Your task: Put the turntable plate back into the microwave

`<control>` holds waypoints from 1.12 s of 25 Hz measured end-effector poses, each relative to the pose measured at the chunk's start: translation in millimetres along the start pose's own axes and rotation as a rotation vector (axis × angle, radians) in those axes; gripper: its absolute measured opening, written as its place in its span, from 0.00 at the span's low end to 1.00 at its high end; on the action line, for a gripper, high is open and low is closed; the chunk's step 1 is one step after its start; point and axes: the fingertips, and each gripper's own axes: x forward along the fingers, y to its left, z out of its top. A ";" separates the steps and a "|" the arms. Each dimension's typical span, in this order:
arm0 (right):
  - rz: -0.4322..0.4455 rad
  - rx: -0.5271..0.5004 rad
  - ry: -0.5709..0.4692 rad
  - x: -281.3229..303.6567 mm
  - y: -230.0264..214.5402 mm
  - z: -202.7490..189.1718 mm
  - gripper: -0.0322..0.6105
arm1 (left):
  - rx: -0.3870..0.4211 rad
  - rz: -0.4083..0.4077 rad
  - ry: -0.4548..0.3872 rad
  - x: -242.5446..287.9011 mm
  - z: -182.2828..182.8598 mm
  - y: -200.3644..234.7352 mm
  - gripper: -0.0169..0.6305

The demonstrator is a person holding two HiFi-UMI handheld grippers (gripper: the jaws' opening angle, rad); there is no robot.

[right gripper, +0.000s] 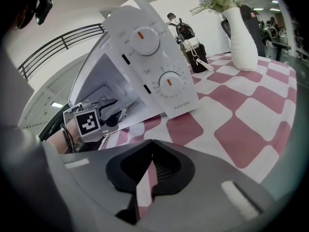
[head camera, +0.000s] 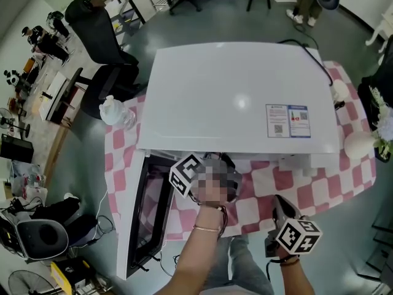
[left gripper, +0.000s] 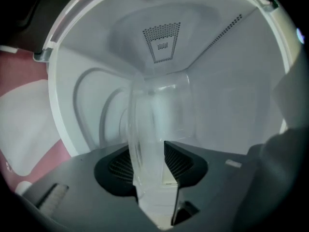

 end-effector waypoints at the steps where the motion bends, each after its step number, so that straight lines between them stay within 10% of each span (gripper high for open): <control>1: 0.001 0.000 -0.002 -0.8 1.0 0.9 0.07 | 0.011 0.004 0.005 0.0 -0.4 -1.2 0.28; 12: -0.001 -0.006 -0.011 -9.0 -1.0 5.3 0.07 | 0.277 0.008 0.094 3.5 -12.0 -16.7 0.56; 28: 0.015 -0.013 0.006 -14.7 -4.1 0.2 0.07 | 0.710 0.231 0.376 -10.1 -39.6 7.2 0.59</control>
